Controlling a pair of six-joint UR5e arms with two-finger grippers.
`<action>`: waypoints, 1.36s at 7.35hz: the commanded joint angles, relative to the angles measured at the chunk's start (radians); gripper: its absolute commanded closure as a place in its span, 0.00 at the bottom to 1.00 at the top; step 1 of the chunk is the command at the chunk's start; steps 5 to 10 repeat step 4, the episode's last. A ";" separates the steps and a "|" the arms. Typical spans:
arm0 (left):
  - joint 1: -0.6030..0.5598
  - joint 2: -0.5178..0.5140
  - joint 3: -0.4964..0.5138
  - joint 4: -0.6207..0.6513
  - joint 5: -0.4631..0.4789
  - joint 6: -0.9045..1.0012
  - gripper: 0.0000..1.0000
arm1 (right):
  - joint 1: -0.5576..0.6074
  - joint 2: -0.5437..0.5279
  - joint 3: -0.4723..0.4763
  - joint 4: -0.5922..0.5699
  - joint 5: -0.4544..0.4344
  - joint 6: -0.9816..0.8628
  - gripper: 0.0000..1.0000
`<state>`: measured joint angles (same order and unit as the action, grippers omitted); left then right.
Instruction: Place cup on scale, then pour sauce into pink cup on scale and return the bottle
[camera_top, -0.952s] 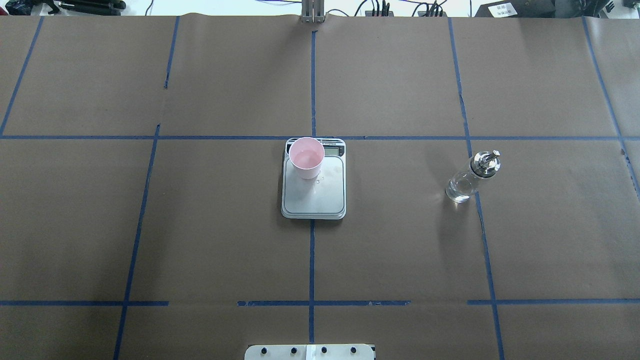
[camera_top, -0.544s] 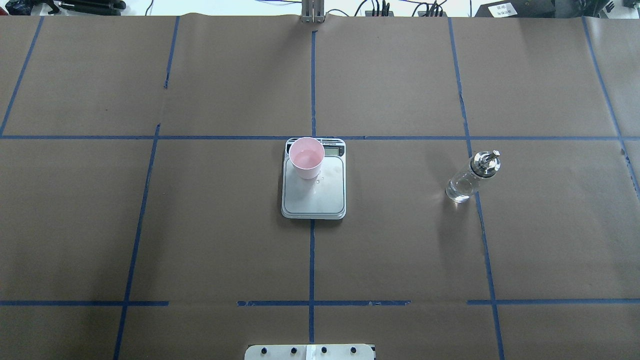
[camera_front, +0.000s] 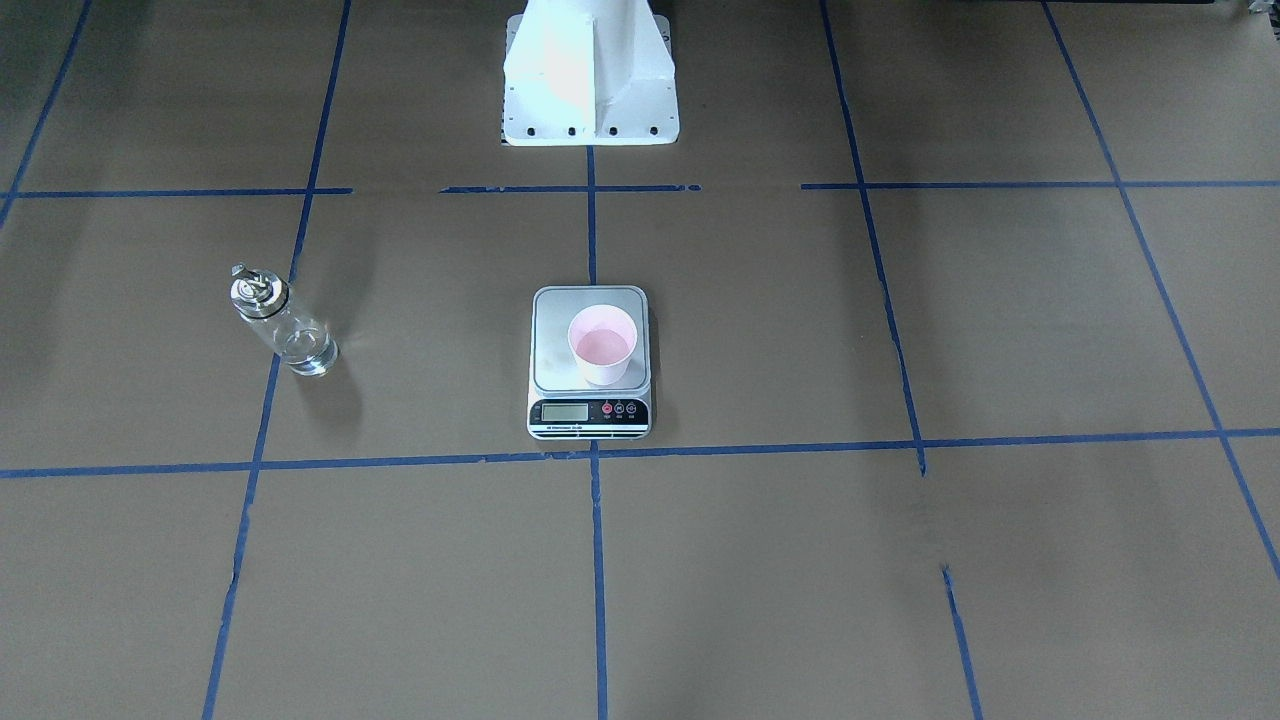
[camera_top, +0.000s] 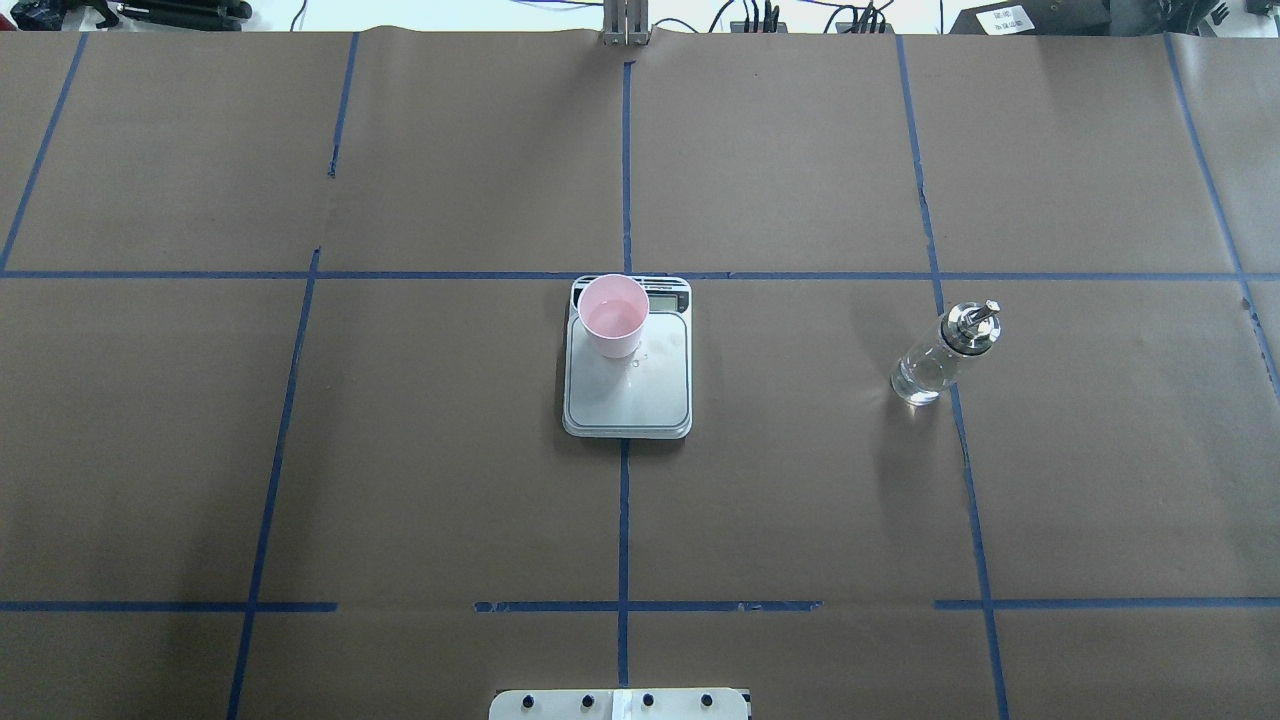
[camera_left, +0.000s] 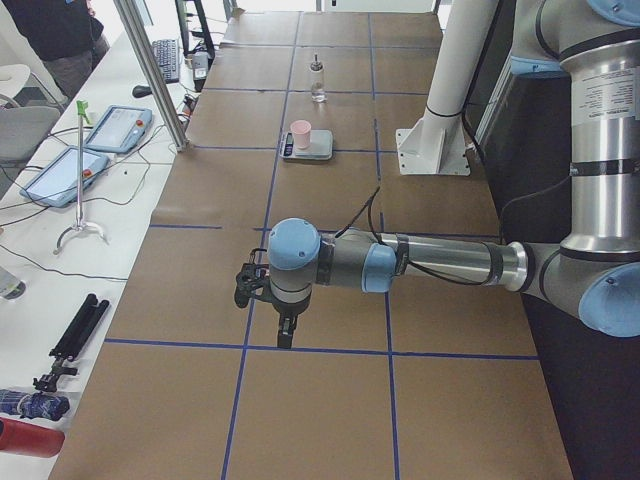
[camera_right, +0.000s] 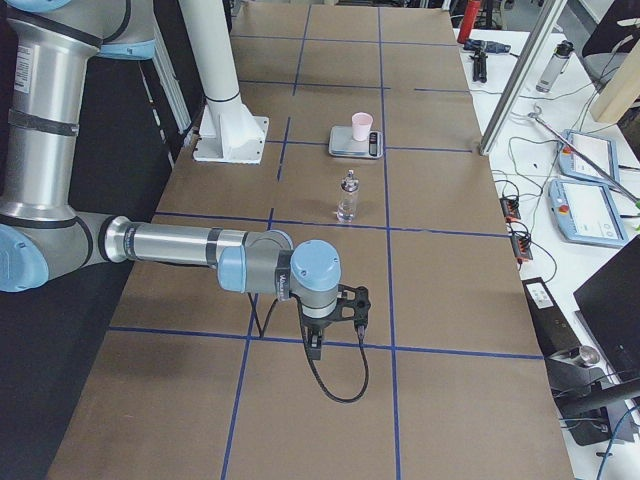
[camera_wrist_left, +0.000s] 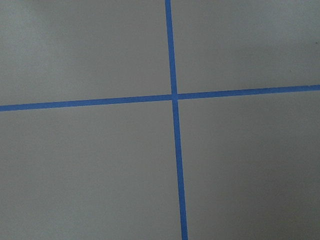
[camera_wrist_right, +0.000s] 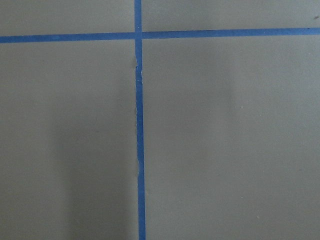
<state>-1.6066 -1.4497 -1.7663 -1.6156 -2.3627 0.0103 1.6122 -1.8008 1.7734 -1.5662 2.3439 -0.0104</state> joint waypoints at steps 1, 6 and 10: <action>0.002 0.000 0.004 0.000 0.000 0.000 0.00 | 0.000 0.000 -0.003 0.000 0.000 0.001 0.00; 0.001 0.000 0.004 0.002 0.002 -0.001 0.00 | 0.000 0.000 -0.008 0.000 0.000 0.000 0.00; 0.001 0.000 0.004 0.002 0.002 -0.001 0.00 | 0.000 0.000 -0.008 0.000 0.000 0.000 0.00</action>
